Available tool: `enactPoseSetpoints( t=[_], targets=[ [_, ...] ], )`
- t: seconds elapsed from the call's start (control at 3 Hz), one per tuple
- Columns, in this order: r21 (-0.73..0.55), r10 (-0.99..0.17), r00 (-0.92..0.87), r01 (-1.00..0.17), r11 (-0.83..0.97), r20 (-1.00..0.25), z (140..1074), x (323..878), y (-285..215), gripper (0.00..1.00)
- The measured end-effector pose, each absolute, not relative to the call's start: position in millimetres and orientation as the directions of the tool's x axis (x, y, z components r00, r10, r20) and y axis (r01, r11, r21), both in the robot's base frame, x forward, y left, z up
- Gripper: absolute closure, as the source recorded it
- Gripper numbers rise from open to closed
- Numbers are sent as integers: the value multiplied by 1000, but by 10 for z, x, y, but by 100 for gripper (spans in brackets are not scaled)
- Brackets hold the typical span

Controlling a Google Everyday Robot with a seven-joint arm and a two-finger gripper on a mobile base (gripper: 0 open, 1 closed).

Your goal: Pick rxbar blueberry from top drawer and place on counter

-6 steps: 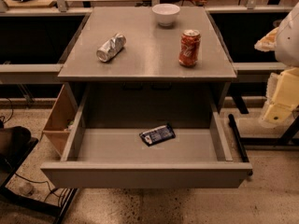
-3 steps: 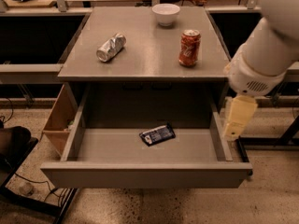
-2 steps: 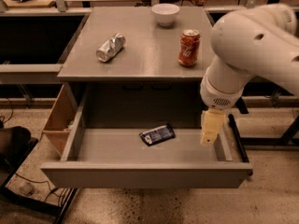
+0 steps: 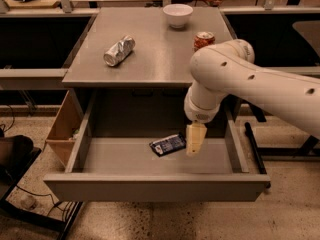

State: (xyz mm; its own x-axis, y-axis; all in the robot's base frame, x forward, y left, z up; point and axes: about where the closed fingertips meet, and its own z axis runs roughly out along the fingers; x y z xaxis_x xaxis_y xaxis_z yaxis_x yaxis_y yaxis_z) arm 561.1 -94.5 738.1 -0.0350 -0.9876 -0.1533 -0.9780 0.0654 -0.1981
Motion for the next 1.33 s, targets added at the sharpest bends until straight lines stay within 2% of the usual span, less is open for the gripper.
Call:
enactPoseSetpoints(
  t=[0.33, 1.0, 1.33],
  targets=[
    [-187, -984, 40, -982, -7, -174, 6988, 5752, -643, 0],
    [-145, -979, 170, -977, -153, -112, 6328, 6033, -337, 0],
    [-144, -974, 217, -968, -206, -69, 6163, 6115, -324, 18]
  ],
)
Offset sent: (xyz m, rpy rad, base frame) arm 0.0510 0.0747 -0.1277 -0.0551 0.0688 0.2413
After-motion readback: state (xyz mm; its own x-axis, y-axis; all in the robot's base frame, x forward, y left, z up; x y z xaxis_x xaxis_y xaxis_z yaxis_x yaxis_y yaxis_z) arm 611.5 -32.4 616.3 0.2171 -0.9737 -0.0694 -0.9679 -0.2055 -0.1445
